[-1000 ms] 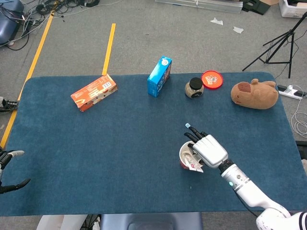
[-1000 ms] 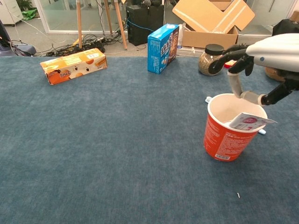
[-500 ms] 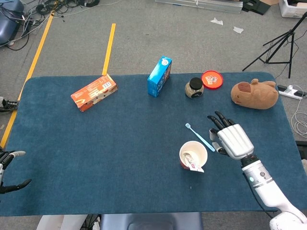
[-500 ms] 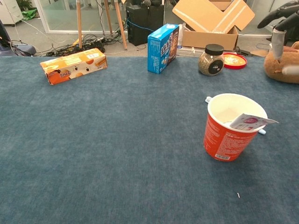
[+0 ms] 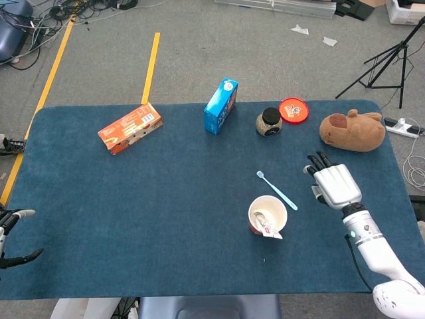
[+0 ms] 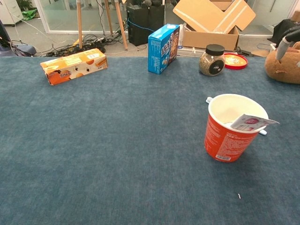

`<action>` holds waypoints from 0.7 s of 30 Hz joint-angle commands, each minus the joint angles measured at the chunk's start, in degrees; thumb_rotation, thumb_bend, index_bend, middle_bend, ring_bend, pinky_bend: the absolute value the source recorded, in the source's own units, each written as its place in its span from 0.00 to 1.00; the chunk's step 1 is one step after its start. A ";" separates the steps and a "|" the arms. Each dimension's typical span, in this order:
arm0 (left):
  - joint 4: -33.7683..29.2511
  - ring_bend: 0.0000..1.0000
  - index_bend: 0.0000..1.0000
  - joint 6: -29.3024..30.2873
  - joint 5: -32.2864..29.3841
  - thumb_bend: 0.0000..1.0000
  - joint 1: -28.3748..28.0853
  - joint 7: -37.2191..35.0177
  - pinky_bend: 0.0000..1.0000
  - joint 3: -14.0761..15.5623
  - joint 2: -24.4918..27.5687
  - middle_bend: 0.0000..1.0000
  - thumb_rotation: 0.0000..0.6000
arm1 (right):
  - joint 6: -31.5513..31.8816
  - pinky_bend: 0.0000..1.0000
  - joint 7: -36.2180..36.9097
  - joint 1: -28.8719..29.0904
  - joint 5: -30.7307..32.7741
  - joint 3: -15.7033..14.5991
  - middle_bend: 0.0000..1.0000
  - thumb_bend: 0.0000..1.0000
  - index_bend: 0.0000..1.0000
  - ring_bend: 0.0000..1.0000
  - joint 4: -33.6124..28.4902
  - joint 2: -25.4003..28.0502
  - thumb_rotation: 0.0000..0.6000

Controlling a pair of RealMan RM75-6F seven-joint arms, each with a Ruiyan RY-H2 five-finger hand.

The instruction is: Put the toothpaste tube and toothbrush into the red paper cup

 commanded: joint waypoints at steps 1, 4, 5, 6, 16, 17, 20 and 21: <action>0.00 0.20 0.25 -0.02 0.02 0.00 0.01 0.04 0.20 0.03 0.00 0.27 1.00 | -3.62 0.92 -4.03 2.30 5.30 -0.12 0.72 0.59 0.33 0.62 -1.37 1.02 1.00; 0.01 0.20 0.25 -0.06 0.00 0.00 -0.01 0.06 0.20 0.03 -0.01 0.27 1.00 | -6.13 1.00 -7.99 4.55 10.97 -0.51 0.93 0.79 0.33 0.80 -2.42 1.30 1.00; 0.01 0.20 0.25 -0.05 0.03 0.00 0.00 0.05 0.20 0.04 -0.02 0.27 1.00 | -7.10 1.00 -9.53 5.64 13.76 -0.70 0.97 0.85 0.33 0.86 -2.83 1.24 1.00; 0.01 0.20 0.25 -0.05 0.04 0.00 0.00 0.02 0.20 0.05 -0.01 0.27 1.00 | -7.97 1.00 -10.49 6.52 16.09 -0.87 0.99 0.87 0.33 0.89 -3.18 1.24 1.00; -0.02 0.20 0.25 0.07 0.19 0.00 0.06 -0.34 0.20 0.06 0.16 0.27 1.00 | -13.07 1.00 -18.49 17.95 38.47 -4.57 1.00 0.93 0.33 1.00 -2.38 -2.13 1.00; -0.03 0.20 0.25 0.07 0.20 0.00 0.07 -0.38 0.20 0.07 0.18 0.27 1.00 | -13.03 1.00 -18.90 18.66 39.34 -4.99 1.00 0.93 0.33 1.00 -2.03 -2.73 1.00; -0.03 0.20 0.25 0.10 0.27 0.00 0.09 -0.46 0.20 0.08 0.22 0.27 1.00 | -12.76 1.00 -20.01 20.57 41.43 -6.42 1.00 0.93 0.33 1.00 -0.98 -4.78 1.00; -0.04 0.20 0.25 0.10 0.28 0.00 0.10 -0.49 0.20 0.09 0.23 0.27 1.00 | -12.70 1.00 -20.20 21.06 41.96 -6.79 1.00 0.93 0.33 1.00 -0.70 -5.38 1.00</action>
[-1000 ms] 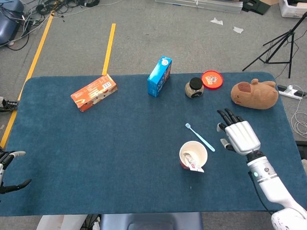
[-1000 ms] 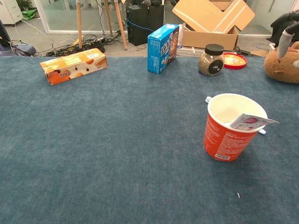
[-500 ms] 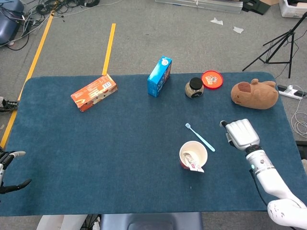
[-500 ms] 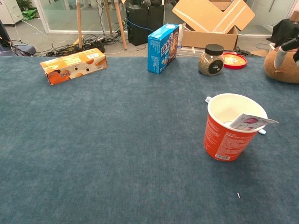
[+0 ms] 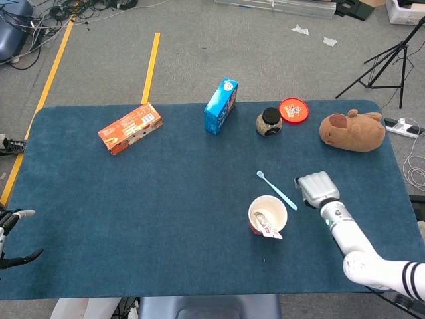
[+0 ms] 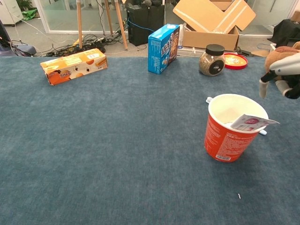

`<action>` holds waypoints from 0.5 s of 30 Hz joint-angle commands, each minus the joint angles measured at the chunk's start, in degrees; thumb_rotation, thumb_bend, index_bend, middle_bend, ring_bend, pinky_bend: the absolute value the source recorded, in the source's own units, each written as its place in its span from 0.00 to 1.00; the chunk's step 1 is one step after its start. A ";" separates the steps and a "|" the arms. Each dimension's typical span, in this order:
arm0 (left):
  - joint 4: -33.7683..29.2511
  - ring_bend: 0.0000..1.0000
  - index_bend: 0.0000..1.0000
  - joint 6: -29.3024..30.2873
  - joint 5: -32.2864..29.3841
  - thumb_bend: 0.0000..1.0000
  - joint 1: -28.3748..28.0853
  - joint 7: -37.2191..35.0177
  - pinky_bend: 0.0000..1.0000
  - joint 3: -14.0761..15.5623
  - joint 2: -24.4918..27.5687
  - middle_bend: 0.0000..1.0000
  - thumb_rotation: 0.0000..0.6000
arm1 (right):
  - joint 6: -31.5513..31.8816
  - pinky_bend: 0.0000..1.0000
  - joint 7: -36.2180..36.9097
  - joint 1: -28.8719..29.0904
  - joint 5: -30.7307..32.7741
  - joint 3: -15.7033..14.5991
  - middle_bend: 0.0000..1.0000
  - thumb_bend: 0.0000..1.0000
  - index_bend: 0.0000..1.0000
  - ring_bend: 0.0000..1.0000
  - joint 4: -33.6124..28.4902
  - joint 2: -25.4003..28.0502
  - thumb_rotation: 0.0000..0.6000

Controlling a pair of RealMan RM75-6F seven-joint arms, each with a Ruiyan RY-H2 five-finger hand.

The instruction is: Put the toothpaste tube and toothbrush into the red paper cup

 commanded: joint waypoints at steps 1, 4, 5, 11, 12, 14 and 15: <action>-0.02 0.20 0.25 0.03 0.02 0.00 0.01 -0.05 0.20 -0.01 0.03 0.27 1.00 | -0.18 1.00 -1.55 2.28 2.49 -2.02 1.00 0.93 0.33 1.00 1.48 -2.71 1.00; -0.03 0.20 0.25 0.09 0.05 0.00 0.05 -0.16 0.20 0.00 0.08 0.27 1.00 | 0.15 1.00 -1.94 3.42 3.61 -3.05 1.00 0.92 0.33 1.00 2.36 -4.25 1.00; -0.04 0.20 0.25 0.12 0.08 0.00 0.07 -0.20 0.20 0.01 0.10 0.27 1.00 | 0.33 1.00 -2.06 3.85 4.05 -3.48 1.00 0.92 0.33 1.00 2.72 -4.85 1.00; -0.05 0.20 0.25 0.20 0.06 0.00 0.10 -0.47 0.20 -0.04 0.21 0.27 1.00 | 0.43 1.00 -1.84 5.36 5.48 -5.31 1.00 0.92 0.33 1.00 4.25 -6.89 1.00; -0.04 0.20 0.25 0.19 0.05 0.00 0.10 -0.49 0.20 -0.04 0.22 0.27 1.00 | 0.40 1.00 -1.78 5.54 5.62 -5.57 1.00 0.92 0.33 1.00 4.45 -7.11 1.00; -0.04 0.20 0.25 0.16 0.07 0.00 0.10 -0.51 0.20 -0.03 0.24 0.27 1.00 | 0.31 1.00 -1.55 5.90 5.82 -6.11 1.00 0.92 0.33 1.00 4.88 -7.55 1.00; -0.03 0.20 0.25 0.15 0.06 0.00 0.09 -0.51 0.20 -0.03 0.23 0.27 1.00 | 0.23 1.00 -1.40 6.04 5.92 -6.31 1.00 0.92 0.33 1.00 5.05 -7.72 1.00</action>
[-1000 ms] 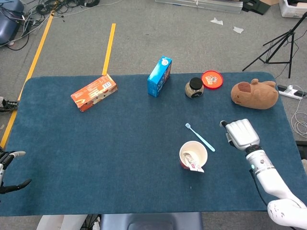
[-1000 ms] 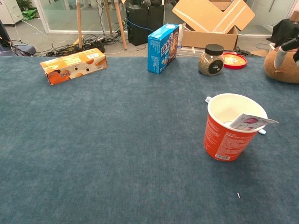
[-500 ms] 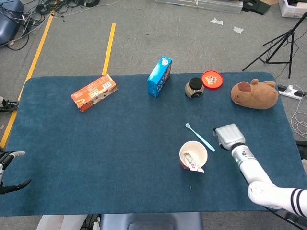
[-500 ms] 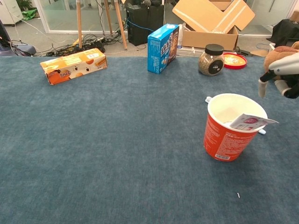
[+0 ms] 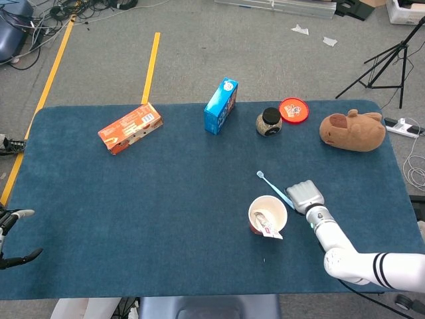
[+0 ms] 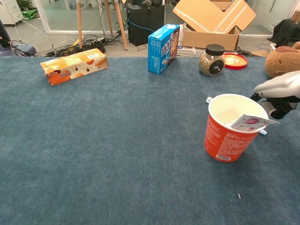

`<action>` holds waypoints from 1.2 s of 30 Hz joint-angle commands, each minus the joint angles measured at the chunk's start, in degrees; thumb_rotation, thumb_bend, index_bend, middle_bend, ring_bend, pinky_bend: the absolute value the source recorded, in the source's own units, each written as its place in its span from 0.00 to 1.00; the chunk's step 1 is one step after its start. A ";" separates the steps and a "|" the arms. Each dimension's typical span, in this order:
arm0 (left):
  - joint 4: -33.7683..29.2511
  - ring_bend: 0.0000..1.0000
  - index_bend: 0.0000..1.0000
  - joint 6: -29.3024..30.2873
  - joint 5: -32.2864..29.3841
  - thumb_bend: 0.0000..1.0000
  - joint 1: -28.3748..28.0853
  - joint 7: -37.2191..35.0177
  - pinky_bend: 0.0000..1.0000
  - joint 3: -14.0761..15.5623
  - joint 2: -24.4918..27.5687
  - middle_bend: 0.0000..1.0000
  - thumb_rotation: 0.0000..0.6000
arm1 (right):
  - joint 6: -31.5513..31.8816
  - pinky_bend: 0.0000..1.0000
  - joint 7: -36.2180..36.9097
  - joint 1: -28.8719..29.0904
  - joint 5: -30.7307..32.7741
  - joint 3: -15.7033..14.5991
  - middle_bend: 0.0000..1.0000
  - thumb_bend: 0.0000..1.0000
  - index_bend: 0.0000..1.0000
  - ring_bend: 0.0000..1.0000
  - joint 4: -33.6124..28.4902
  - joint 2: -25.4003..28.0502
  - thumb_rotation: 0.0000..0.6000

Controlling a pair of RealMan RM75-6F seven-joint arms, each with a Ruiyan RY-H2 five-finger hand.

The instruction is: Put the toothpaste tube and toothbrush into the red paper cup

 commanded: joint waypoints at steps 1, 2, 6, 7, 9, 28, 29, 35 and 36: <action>0.02 0.20 0.25 -0.03 -0.02 0.00 -0.01 0.00 0.20 0.00 0.00 0.27 1.00 | -0.19 1.00 0.38 0.34 0.21 -0.49 1.00 0.92 0.33 1.00 0.43 -0.42 1.00; 0.04 0.20 0.25 -0.07 -0.06 0.00 -0.02 -0.01 0.20 -0.01 -0.01 0.27 1.00 | -0.28 1.00 0.61 0.50 0.18 -0.70 1.00 0.92 0.33 1.00 0.62 -0.58 1.00; 0.06 0.20 0.25 -0.11 -0.12 0.00 -0.03 -0.03 0.20 -0.01 -0.02 0.27 1.00 | -0.64 1.00 1.47 0.92 -0.07 -1.34 1.00 0.92 0.33 1.00 0.96 -0.92 1.00; 0.06 0.20 0.25 -0.11 -0.14 0.00 -0.03 -0.03 0.20 -0.02 -0.01 0.27 1.00 | -0.74 1.00 1.73 1.03 -0.16 -1.53 1.00 0.92 0.33 1.00 1.03 -1.01 1.00; 0.07 0.20 0.25 -0.11 -0.15 0.00 -0.02 -0.09 0.20 -0.02 0.00 0.27 1.00 | -0.89 1.00 2.13 1.20 -0.31 -1.79 1.00 0.92 0.33 1.00 1.14 -1.14 1.00; 0.05 0.20 0.25 -0.17 -0.13 0.00 -0.03 0.03 0.20 0.01 -0.02 0.27 1.00 | -2.81 1.00 7.09 1.64 -3.27 -3.74 1.00 0.91 0.33 1.00 3.72 -2.95 1.00; 0.04 0.20 0.25 -0.16 -0.16 0.00 -0.02 0.03 0.20 0.01 -0.01 0.27 1.00 | -2.81 1.00 7.22 1.72 -3.25 -3.90 1.00 0.91 0.33 1.00 3.89 -3.03 1.00; 0.01 0.20 0.25 -0.06 -0.11 0.00 0.02 0.03 0.20 0.00 0.02 0.27 1.00 | -2.63 1.00 7.71 2.05 -2.80 -4.76 1.00 0.91 0.33 1.00 4.56 -3.03 1.00; 0.00 0.20 0.25 -0.04 -0.08 0.00 0.02 0.04 0.20 -0.01 0.02 0.27 1.00 | -2.59 1.00 7.75 2.09 -2.66 -4.89 1.00 0.91 0.33 1.00 4.71 -3.04 1.00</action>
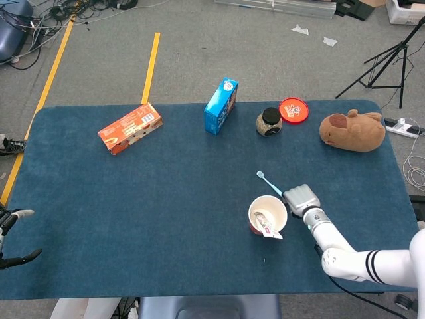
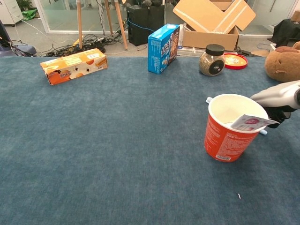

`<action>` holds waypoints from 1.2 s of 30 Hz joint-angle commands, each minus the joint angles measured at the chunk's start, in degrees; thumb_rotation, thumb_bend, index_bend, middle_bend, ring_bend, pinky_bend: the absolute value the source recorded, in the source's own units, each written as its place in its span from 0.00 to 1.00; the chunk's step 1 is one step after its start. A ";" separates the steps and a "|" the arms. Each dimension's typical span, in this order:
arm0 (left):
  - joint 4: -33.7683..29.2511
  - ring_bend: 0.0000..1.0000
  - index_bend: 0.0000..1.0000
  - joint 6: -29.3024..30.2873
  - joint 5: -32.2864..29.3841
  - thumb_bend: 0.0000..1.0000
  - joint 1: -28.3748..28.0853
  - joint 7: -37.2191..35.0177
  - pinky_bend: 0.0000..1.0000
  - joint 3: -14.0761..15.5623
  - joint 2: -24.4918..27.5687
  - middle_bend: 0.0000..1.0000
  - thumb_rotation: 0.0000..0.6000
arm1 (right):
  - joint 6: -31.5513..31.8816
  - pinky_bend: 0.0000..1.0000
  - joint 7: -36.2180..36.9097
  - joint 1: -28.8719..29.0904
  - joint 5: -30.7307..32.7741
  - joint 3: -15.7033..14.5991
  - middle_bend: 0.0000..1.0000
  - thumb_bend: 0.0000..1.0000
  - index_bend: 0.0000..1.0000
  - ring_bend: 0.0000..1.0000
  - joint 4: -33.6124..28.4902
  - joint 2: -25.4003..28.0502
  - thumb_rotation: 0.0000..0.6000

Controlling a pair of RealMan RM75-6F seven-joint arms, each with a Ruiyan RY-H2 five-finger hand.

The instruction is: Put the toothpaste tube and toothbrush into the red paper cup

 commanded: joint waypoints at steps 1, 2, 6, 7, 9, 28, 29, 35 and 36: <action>-0.03 0.20 0.25 0.03 0.04 0.00 0.00 0.01 0.20 0.00 0.01 0.27 1.00 | 0.06 1.00 0.09 0.14 0.46 -0.39 1.00 0.91 0.33 1.00 0.43 -0.01 1.00; -0.05 0.20 0.25 0.03 0.04 0.00 0.01 0.03 0.20 0.00 0.02 0.27 1.00 | 0.07 1.00 0.10 0.20 0.70 -0.54 1.00 0.91 0.33 1.00 0.64 -0.03 1.00; -0.03 0.20 0.25 0.02 0.04 0.00 0.01 0.05 0.20 0.01 0.01 0.27 1.00 | 0.39 1.00 0.08 0.39 1.76 -1.10 1.00 0.91 0.33 1.00 1.83 -0.13 1.00; -0.02 0.20 0.25 0.02 0.04 0.00 0.01 0.06 0.20 0.02 0.01 0.27 1.00 | 0.54 1.00 0.02 0.43 2.06 -1.23 1.00 0.91 0.33 1.00 2.13 -0.12 1.00; -0.01 0.20 0.25 0.00 0.04 0.00 0.01 0.08 0.20 0.03 0.01 0.27 1.00 | 0.97 1.00 -0.24 0.59 3.06 -1.53 1.00 0.91 0.33 1.00 2.84 -0.04 1.00; -0.21 0.20 0.25 -0.41 -0.14 0.00 -0.12 0.88 0.20 0.16 -0.12 0.27 1.00 | 1.08 1.00 2.26 -1.32 0.19 -1.29 1.00 0.91 0.33 1.00 0.78 3.56 1.00; -0.21 0.20 0.25 -0.44 -0.15 0.00 -0.12 0.90 0.20 0.17 -0.11 0.27 1.00 | 1.03 1.00 2.33 -1.42 -0.09 -1.39 1.00 0.91 0.33 1.00 0.62 3.59 1.00; -0.20 0.20 0.25 -0.50 -0.23 0.00 -0.15 0.91 0.20 0.15 -0.11 0.27 1.00 | 0.49 1.00 2.13 -1.50 -0.59 -2.02 1.00 0.91 0.33 1.00 0.77 3.01 1.00; -0.18 0.20 0.25 -0.51 -0.27 0.00 -0.15 0.88 0.20 0.15 -0.11 0.27 1.00 | 0.43 1.00 2.07 -1.47 -0.51 -2.10 1.00 0.91 0.33 1.00 0.87 2.88 1.00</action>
